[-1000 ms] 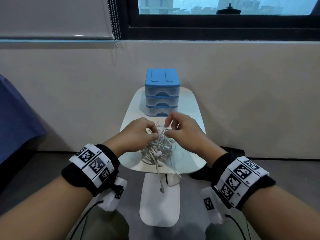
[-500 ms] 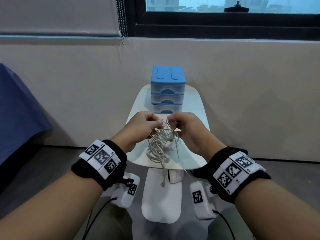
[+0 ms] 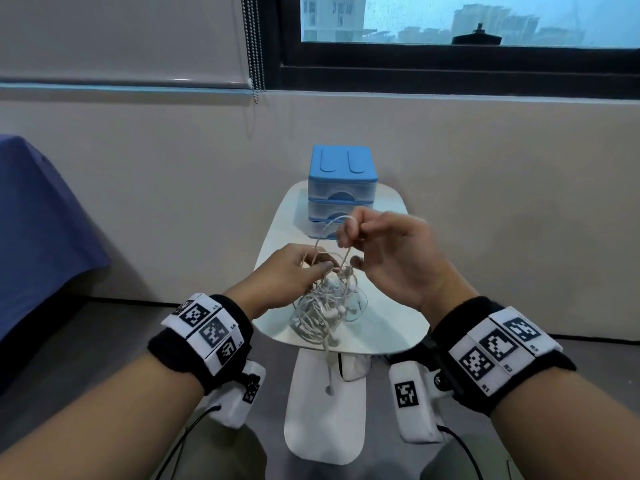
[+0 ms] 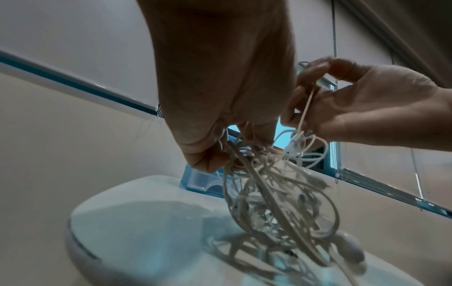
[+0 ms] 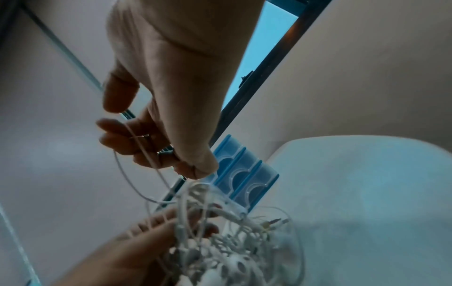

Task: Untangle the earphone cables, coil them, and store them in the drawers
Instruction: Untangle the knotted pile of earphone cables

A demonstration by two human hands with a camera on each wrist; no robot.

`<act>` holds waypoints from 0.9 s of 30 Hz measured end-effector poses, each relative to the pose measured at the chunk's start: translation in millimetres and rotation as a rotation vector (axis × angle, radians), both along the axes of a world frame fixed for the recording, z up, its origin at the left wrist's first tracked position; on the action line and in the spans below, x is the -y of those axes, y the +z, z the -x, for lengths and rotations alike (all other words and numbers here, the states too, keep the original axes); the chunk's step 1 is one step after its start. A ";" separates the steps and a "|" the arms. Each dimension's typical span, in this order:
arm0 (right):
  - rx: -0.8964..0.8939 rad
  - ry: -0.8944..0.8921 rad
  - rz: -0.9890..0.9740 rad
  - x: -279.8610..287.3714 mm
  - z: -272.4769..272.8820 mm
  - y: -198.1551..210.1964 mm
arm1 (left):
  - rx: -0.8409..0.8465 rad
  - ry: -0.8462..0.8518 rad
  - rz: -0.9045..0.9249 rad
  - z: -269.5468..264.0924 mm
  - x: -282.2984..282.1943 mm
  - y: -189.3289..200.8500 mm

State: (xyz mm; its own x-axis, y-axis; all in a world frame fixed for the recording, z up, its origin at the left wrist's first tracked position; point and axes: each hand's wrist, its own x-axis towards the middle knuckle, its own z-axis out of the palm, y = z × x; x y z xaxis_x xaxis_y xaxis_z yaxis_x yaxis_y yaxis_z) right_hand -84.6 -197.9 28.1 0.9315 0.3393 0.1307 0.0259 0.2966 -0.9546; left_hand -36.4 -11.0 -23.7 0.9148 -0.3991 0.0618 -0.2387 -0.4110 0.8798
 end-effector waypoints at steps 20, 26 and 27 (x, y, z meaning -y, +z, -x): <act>0.087 -0.324 -0.206 10.7 -5.9 18.4 | 0.132 0.000 -0.306 -6.7 -4.6 2.8; 0.152 -0.651 0.142 15.2 -10.8 14.0 | 0.209 -0.086 -0.369 1.1 -1.4 17.6; 0.155 -0.700 0.191 16.5 -13.6 10.6 | 0.240 -0.113 -0.371 3.1 -0.2 21.5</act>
State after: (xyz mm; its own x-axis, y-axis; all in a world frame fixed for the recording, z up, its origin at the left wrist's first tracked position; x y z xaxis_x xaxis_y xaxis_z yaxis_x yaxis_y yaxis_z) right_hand -71.0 -214.5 38.7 0.9140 -0.2973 0.2762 0.2865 -0.0095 -0.9580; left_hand -39.4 -10.8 -2.2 0.8414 -0.5309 0.1009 -0.4794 -0.6473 0.5926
